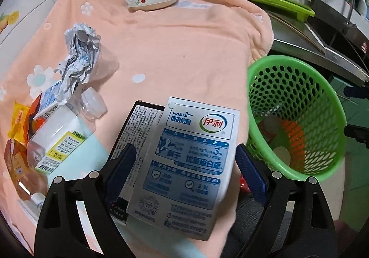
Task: Collect trash
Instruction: 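Grasp the Yili milk carton with the left tool while the right tool reaches the black box, then grasp the black box with the right tool while the left tool holds the carton, then carry the black box over the green basket and release it with the right tool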
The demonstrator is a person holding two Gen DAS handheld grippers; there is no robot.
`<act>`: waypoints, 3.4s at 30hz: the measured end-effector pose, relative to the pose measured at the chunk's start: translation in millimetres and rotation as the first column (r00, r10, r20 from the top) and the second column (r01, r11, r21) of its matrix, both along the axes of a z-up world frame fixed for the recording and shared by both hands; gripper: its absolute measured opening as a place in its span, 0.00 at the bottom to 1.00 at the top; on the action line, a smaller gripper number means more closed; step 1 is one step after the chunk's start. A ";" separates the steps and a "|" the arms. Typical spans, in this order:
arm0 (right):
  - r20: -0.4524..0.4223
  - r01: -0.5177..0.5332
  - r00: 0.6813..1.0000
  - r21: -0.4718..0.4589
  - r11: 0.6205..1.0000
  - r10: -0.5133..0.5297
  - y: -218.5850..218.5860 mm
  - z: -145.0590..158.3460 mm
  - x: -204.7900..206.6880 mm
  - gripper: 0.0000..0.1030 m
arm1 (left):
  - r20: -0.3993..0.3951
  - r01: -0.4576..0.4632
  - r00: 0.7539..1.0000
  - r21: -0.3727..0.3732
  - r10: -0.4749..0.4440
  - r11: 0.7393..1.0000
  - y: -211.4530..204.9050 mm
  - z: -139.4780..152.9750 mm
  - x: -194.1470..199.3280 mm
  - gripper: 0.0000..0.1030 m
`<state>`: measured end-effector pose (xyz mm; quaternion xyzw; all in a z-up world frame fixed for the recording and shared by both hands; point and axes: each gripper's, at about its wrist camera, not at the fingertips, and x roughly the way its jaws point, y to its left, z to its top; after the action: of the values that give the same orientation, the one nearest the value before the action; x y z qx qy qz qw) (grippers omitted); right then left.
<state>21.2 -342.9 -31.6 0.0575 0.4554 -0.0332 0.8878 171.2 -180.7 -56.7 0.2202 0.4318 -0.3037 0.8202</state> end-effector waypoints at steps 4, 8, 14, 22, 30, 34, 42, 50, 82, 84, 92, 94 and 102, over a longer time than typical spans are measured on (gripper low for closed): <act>-0.007 -0.010 1.000 0.001 1.000 0.010 4.1 -1.1 5.2 0.86 | 0.030 0.014 0.999 0.003 -0.014 1.000 -1.8 -2.6 -3.1 0.72; -0.008 -0.024 1.000 0.007 1.000 0.024 11.5 1.1 10.4 0.86 | 0.051 -0.001 0.999 -0.023 0.002 1.000 4.5 3.7 -5.9 0.71; -0.002 -0.060 0.998 0.040 0.997 0.060 27.1 6.7 26.5 0.86 | 0.065 -0.033 0.997 -0.112 0.040 0.993 28.2 31.8 -9.2 0.71; 0.011 -0.156 0.988 0.107 0.982 0.156 73.8 14.3 64.0 0.86 | 0.067 -0.121 0.988 -0.222 0.139 0.968 78.3 69.9 -3.0 0.71; -0.024 -0.199 0.977 0.260 0.945 0.212 127.3 7.4 125.3 0.82 | 0.088 -0.212 0.966 -0.261 0.242 0.942 134.3 85.5 -6.0 0.71; -0.058 -0.158 0.980 0.343 0.926 0.189 145.2 3.2 157.3 0.79 | 0.090 -0.240 0.958 -0.270 0.272 0.932 157.0 87.0 -7.3 0.71; -0.163 0.015 0.985 0.385 0.923 0.052 164.8 -5.5 211.6 0.79 | 0.076 -0.274 0.948 -0.303 0.310 0.913 192.9 84.4 -6.7 0.71; -0.221 0.085 0.975 0.326 0.942 -0.011 182.1 -18.1 246.7 0.77 | 0.063 -0.284 0.945 -0.322 0.320 0.903 211.6 79.2 -5.9 0.71; 0.080 -0.024 0.997 0.215 0.976 0.006 74.0 41.6 123.0 0.46 | 0.012 -0.144 0.988 -0.335 0.157 0.931 98.9 73.3 -32.3 0.71; 0.078 0.006 0.997 0.183 0.983 -0.020 50.7 40.3 109.0 0.46 | 0.005 -0.124 0.991 -0.339 0.134 0.932 85.9 72.2 -35.2 0.71; -0.005 0.137 0.991 0.105 0.985 -0.137 -28.4 5.1 70.5 0.46 | -0.024 -0.039 0.999 -0.345 0.033 0.938 21.8 64.6 -49.2 0.71; -0.042 0.157 0.987 0.105 0.982 -0.154 -42.0 -11.0 63.4 0.46 | -0.035 -0.024 0.999 -0.343 0.013 0.939 6.7 60.8 -52.6 0.71; -0.131 0.194 0.974 0.066 0.979 -0.185 -61.0 -62.2 49.1 0.47 | -0.074 0.013 0.997 -0.304 -0.037 0.953 -34.1 39.7 -62.7 0.71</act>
<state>70.4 -403.8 -93.8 0.1331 0.5030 -0.1036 0.8477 108.5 -214.8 -16.9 0.0851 0.4092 -0.3851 0.8228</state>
